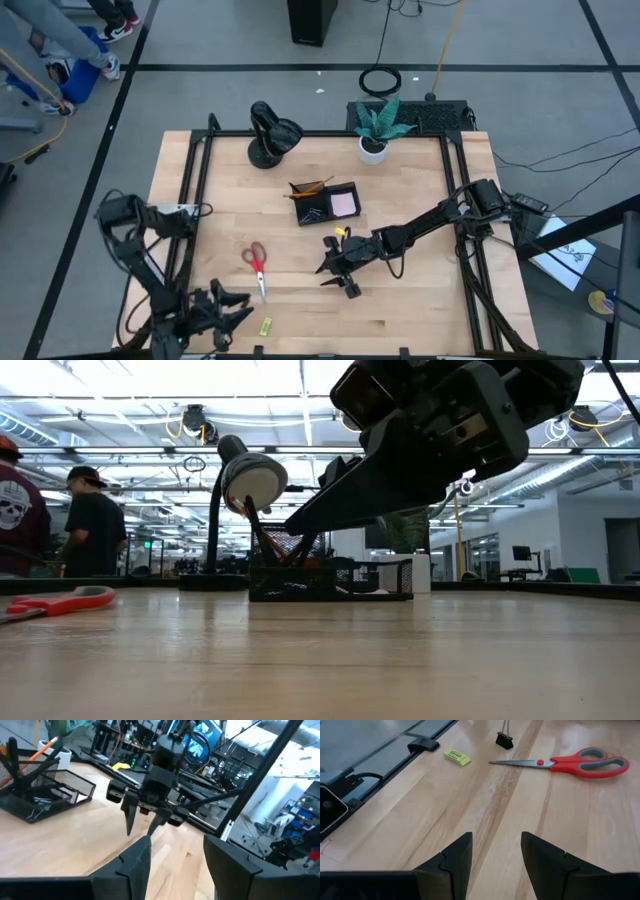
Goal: Pick and place office supplies into organizer
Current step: Put the black binder clip into the desk organizer
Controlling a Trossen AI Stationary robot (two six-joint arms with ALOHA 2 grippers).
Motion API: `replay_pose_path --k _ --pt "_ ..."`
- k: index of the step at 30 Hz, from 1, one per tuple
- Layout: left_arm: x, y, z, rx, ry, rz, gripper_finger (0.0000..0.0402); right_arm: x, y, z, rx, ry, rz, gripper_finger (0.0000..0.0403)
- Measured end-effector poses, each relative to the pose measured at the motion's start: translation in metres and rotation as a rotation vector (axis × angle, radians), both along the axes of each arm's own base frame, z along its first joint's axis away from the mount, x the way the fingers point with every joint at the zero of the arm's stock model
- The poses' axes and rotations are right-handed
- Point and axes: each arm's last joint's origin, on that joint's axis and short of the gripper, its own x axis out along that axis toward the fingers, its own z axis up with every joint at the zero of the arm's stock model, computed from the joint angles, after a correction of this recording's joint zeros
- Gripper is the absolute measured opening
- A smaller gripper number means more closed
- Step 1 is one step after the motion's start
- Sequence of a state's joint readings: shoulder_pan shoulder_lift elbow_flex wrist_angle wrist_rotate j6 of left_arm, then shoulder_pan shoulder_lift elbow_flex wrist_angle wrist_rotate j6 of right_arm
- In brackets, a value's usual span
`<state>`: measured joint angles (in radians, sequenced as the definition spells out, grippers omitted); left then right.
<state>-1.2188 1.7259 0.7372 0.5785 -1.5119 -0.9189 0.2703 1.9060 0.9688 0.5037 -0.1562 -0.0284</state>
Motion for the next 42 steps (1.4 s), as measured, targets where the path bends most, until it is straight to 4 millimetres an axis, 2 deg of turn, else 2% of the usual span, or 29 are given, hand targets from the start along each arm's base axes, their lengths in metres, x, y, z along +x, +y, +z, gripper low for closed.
replay_pose_path --k 4,7,13,20,24,27,32,34,37,42 --pt "-0.005 -0.019 -0.009 0.056 -0.006 0.017 0.0186 0.000 0.000 0.000 0.033 0.016 -0.022 0.0160" --pt "-0.002 -0.026 -0.015 0.115 0.012 0.022 0.0186 0.000 0.000 0.000 0.052 0.025 -0.034 0.0160" --pt "0.016 -0.018 -0.026 0.245 0.069 0.061 0.0186 0.001 0.000 0.002 0.061 0.003 -0.035 0.0160" --pt "0.018 -0.012 -0.033 0.315 0.103 0.062 0.0186 -0.001 0.004 0.002 0.052 -0.011 -0.016 0.0160" --pt "0.029 -0.004 -0.038 0.267 0.130 0.053 0.0186 -0.005 0.002 -0.002 0.066 -0.029 -0.019 0.0160" --pt "0.043 0.002 -0.038 0.160 0.173 0.006 0.0186 -0.008 0.001 -0.005 0.068 -0.018 -0.022 0.0160" --pt "0.074 0.024 -0.015 -0.065 0.337 -0.181 0.0186 -0.010 0.001 -0.008 0.064 -0.009 -0.023 0.0160" --pt "0.079 0.036 -0.001 -0.134 0.369 -0.194 0.0186 -0.010 0.001 -0.008 0.063 -0.010 -0.023 0.0160" --pt "0.073 0.059 0.024 -0.233 0.405 -0.141 0.0186 -0.010 0.001 -0.007 0.069 -0.025 -0.022 0.0160" --pt "0.043 0.103 0.059 -0.425 0.529 -0.037 0.0186 -0.010 0.002 -0.007 0.068 -0.021 -0.018 0.0160"
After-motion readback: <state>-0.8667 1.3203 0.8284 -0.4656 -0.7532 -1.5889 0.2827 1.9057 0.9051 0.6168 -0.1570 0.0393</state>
